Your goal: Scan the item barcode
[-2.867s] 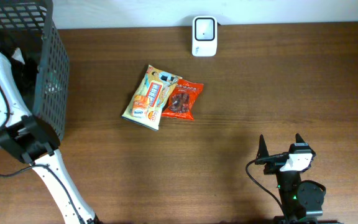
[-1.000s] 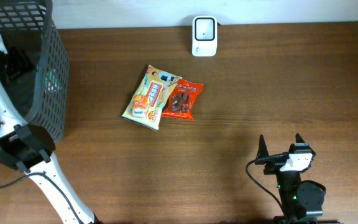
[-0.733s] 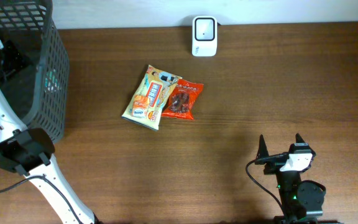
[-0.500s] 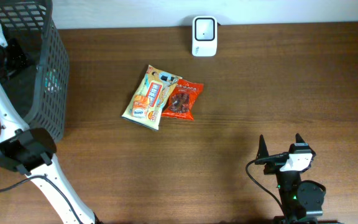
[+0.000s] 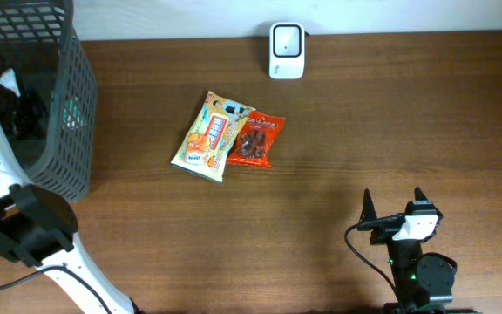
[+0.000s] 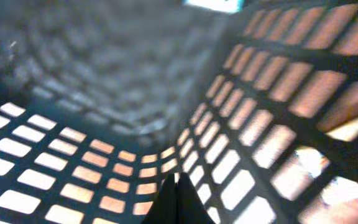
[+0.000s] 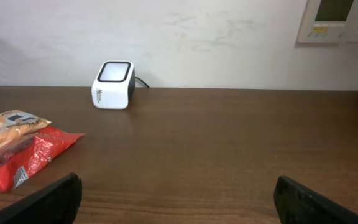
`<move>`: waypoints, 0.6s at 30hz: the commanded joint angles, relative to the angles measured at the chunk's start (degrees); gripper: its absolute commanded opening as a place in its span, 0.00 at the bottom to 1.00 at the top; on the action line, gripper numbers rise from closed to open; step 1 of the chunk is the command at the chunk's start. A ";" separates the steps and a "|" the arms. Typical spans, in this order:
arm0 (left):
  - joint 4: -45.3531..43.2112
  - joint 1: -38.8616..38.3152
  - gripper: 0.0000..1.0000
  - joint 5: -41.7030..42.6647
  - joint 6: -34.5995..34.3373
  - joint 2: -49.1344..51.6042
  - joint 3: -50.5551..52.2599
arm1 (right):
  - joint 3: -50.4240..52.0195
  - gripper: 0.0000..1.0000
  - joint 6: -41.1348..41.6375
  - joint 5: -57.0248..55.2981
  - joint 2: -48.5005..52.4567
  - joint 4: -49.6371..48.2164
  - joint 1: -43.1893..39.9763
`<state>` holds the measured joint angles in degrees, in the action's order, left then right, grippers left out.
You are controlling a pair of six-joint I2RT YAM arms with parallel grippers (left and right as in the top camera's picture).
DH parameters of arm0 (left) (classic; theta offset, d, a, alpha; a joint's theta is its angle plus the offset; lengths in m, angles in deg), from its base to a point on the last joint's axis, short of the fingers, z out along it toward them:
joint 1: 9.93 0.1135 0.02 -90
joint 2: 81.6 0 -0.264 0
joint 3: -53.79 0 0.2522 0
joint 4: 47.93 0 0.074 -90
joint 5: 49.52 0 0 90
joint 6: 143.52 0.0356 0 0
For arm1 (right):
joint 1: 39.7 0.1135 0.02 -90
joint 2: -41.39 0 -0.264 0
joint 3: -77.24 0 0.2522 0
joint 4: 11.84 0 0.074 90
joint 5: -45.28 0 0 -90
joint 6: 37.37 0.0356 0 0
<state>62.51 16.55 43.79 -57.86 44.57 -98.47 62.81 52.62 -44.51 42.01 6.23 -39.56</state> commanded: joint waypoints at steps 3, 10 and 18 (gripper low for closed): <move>0.07 0.31 0.00 -7.26 -1.25 -3.48 0.68 | 0.35 0.98 0.26 -0.48 -0.26 0.37 -0.22; 0.07 0.33 0.00 -8.37 -1.22 -12.26 5.79 | 0.35 0.98 0.26 -0.48 -0.26 0.37 -0.22; 0.07 0.61 0.00 -13.20 -2.51 -15.10 20.96 | 0.35 0.98 0.26 -0.48 -0.26 0.37 -0.22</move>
<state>62.47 16.79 32.47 -59.37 28.77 -82.12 62.81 52.62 -44.51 42.03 6.23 -39.56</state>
